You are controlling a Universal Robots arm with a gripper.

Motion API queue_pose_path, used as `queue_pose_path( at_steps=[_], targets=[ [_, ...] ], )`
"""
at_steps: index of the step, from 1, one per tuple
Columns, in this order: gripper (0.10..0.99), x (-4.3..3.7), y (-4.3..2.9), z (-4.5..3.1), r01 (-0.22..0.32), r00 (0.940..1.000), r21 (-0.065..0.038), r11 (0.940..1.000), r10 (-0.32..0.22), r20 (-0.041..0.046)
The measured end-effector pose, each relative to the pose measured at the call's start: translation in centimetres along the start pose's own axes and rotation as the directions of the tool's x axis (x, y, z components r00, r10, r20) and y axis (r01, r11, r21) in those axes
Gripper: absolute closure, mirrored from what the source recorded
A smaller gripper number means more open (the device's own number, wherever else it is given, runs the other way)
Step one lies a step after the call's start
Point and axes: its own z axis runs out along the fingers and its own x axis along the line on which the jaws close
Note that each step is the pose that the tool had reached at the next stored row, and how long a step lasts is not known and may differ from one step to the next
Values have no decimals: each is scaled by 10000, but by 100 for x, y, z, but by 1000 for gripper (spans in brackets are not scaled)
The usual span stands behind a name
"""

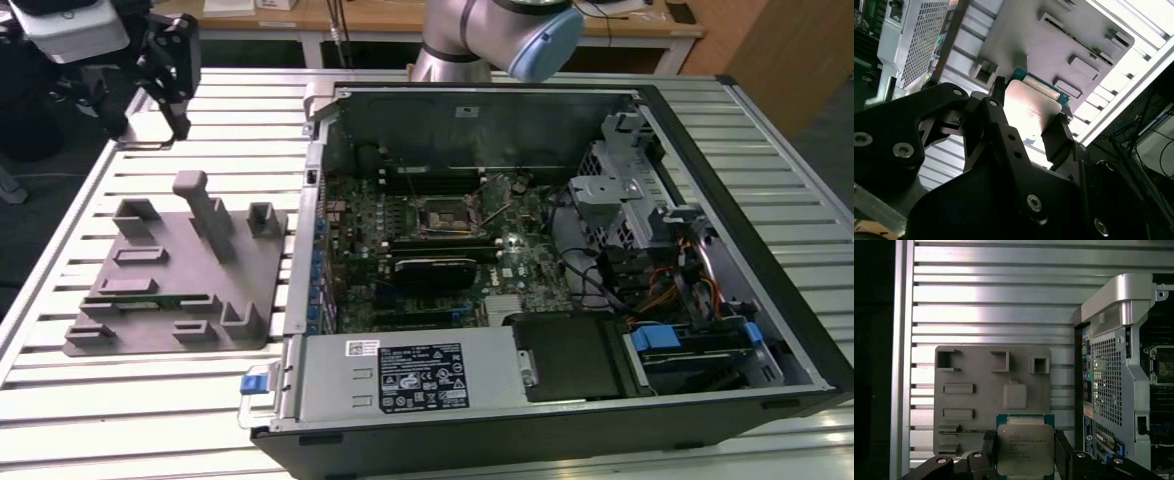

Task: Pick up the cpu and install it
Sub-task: 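Pick up the cpu and move it towards the insertion slot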

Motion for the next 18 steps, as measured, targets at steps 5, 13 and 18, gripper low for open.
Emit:
queue_pose_path(
  at_steps=[5, 13, 18],
  targets=[
    [541, -162, 2, 3, -1, 10000, -1, 10000, 1, 0],
    [541, -408, 4, 7, -1, 10000, 0, 10000, 1, 0],
    [541, -551, 6, 10, -1, 10000, 0, 10000, 1, 0]
  ],
)
